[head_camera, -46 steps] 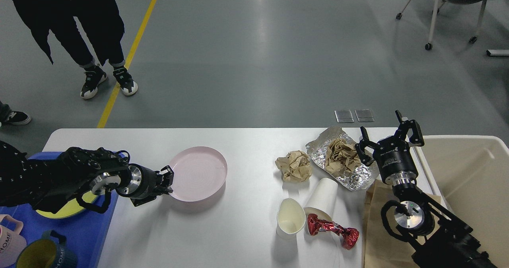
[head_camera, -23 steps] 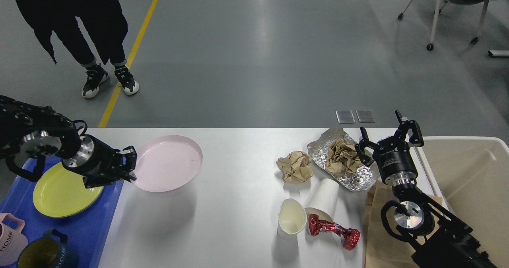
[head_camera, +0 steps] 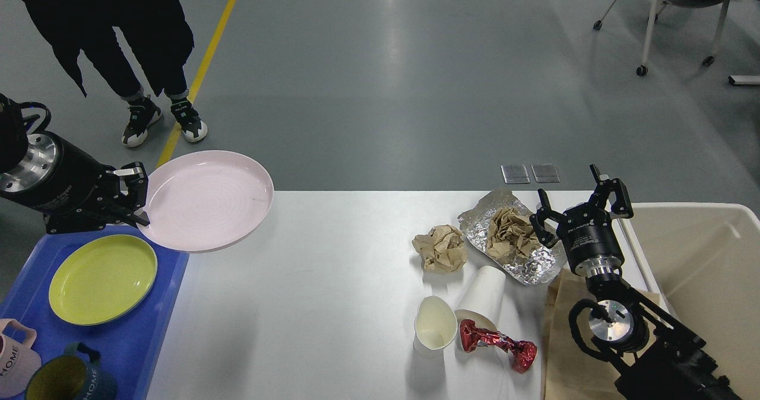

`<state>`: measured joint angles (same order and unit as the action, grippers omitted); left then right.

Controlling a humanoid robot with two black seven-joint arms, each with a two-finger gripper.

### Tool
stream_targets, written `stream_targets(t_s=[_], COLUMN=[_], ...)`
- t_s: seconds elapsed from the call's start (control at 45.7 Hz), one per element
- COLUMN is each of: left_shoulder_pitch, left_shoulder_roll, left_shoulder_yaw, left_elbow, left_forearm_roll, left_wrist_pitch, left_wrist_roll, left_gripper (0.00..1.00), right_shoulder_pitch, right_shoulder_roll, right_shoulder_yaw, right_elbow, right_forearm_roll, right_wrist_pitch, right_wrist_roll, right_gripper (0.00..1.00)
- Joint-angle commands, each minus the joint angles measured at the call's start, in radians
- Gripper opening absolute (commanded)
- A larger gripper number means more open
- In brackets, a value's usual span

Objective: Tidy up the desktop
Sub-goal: 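Lift the pink plate and lay it onto the yellow plate on the tray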

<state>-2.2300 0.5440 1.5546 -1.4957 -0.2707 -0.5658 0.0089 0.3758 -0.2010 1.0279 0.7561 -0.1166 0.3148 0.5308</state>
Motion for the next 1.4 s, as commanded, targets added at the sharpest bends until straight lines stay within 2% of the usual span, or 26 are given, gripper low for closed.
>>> stream_targets(t_s=[0.0, 0.153, 0.394, 0.569, 0.701, 0.854, 1.029, 1.248, 1.379], left_shoulder_pitch=[0.004, 0.055, 0.335, 0.633, 0.88, 1.065, 1.176, 1.191, 1.191], left_shoulder_roll=[0.007, 0.066, 0.243, 0.332, 0.337, 0.32, 0.3, 0.295, 0.248], left_shoulder_yaw=[0.018, 0.078, 0.044, -0.175, -0.387, -0.531, -0.633, -0.669, -0.669], left_elbow=[0.012, 0.093, 0.403, 0.621, 0.77, 0.882, 0.991, 0.993, 0.991], left_forearm_roll=[-0.004, -0.002, 0.008, 0.011, 0.024, 0.028, 0.036, 0.05, 0.05], left_wrist_pitch=[-0.002, -0.009, -0.017, -0.02, -0.019, -0.019, -0.017, -0.019, -0.014], left_wrist_roll=[-0.007, -0.021, -0.024, -0.009, 0.013, 0.023, 0.04, 0.042, 0.043], left_gripper=[0.0, 0.0, 0.0, 0.0, 0.0, 0.0, 0.0, 0.0, 0.0], right_shoulder_pitch=[0.0, 0.0, 0.0, 0.0, 0.0, 0.0, 0.0, 0.0, 0.0], right_shoulder_roll=[0.0, 0.0, 0.0, 0.0, 0.0, 0.0, 0.0, 0.0, 0.0], right_shoulder_yaw=[0.0, 0.0, 0.0, 0.0, 0.0, 0.0, 0.0, 0.0, 0.0], right_elbow=[0.0, 0.0, 0.002, 0.002, 0.002, 0.002, 0.002, 0.002, 0.002], right_forearm_roll=[0.0, 0.0, 0.0, 0.0, 0.0, 0.0, 0.0, 0.0, 0.0], right_wrist_pitch=[0.001, 0.001, 0.001, 0.001, 0.0, 0.001, 0.001, 0.001, 0.001], right_wrist_roll=[0.0, 0.0, 0.0, 0.0, 0.0, 0.0, 0.0, 0.0, 0.0], right_gripper=[1.0, 1.0, 1.0, 1.0, 1.0, 1.0, 1.0, 1.0, 1.0])
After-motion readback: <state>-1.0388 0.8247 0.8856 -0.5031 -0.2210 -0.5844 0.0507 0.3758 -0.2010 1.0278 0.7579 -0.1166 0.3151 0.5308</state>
